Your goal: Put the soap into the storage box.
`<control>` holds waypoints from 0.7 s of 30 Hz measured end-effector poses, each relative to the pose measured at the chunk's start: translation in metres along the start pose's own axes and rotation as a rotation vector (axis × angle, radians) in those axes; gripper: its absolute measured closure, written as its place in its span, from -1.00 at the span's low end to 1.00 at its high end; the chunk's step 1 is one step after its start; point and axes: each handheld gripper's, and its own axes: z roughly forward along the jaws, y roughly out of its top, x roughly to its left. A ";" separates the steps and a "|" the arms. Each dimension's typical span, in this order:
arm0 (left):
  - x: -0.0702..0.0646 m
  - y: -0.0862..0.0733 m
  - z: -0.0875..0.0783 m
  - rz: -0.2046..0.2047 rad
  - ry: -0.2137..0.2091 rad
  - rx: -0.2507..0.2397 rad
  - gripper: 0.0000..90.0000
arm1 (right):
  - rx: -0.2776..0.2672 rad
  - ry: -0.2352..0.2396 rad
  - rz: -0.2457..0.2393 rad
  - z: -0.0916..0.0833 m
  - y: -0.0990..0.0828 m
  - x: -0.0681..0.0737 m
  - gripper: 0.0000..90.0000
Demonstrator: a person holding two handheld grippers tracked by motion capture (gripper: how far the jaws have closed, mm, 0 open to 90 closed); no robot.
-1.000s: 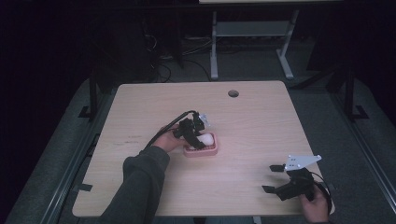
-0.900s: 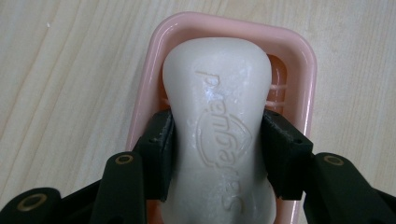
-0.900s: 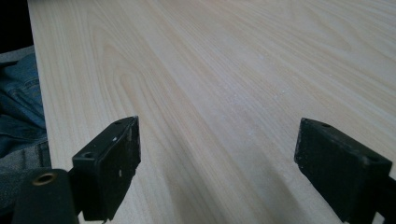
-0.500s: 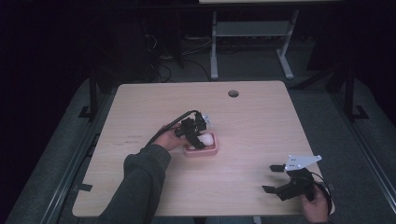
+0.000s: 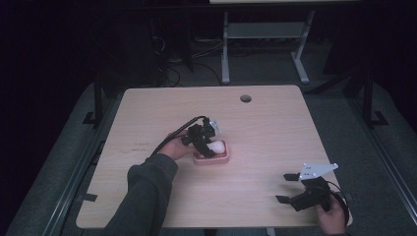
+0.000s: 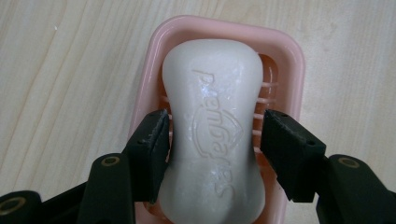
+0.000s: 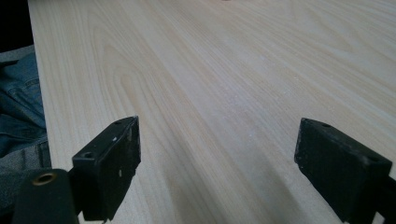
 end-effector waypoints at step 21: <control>-0.005 -0.010 -0.021 -0.013 0.027 -0.052 -0.16 | -0.001 -0.004 0.005 0.000 0.000 -0.001 -0.69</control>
